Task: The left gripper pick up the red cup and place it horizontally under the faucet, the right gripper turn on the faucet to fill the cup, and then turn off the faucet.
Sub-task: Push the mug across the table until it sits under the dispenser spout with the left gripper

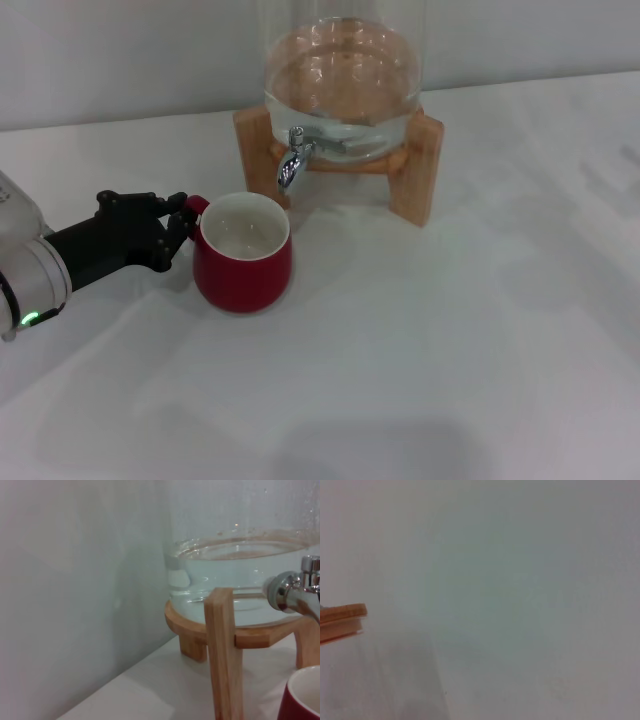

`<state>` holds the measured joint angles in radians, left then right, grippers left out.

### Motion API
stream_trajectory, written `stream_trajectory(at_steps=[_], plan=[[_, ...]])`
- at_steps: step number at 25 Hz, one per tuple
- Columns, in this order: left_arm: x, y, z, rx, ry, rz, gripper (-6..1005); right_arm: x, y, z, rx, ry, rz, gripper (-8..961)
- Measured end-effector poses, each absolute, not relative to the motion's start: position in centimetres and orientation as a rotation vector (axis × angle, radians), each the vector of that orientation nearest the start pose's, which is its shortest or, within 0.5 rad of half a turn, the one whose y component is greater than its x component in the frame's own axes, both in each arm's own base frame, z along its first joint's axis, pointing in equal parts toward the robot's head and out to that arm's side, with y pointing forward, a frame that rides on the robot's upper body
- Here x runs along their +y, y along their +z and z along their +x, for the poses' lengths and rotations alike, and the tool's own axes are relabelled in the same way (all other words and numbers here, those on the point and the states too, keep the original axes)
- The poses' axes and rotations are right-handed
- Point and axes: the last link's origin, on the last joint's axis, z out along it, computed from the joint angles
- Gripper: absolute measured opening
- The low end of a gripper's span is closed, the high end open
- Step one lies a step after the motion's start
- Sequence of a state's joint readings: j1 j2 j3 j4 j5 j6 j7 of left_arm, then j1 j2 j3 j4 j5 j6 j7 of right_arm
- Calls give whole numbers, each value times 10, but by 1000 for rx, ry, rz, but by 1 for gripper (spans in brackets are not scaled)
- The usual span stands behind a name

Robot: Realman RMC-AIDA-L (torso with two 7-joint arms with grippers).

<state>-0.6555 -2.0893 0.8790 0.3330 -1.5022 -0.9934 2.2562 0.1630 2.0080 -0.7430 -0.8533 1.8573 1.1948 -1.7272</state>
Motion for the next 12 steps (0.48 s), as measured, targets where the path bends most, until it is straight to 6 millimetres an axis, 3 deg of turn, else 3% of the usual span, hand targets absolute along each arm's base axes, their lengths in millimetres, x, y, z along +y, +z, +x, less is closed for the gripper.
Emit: stream_trajectory(at_steps=[12], plan=[[394, -57, -255, -334, -464, -2422, 146, 307, 141, 350, 757, 887, -1779, 796]])
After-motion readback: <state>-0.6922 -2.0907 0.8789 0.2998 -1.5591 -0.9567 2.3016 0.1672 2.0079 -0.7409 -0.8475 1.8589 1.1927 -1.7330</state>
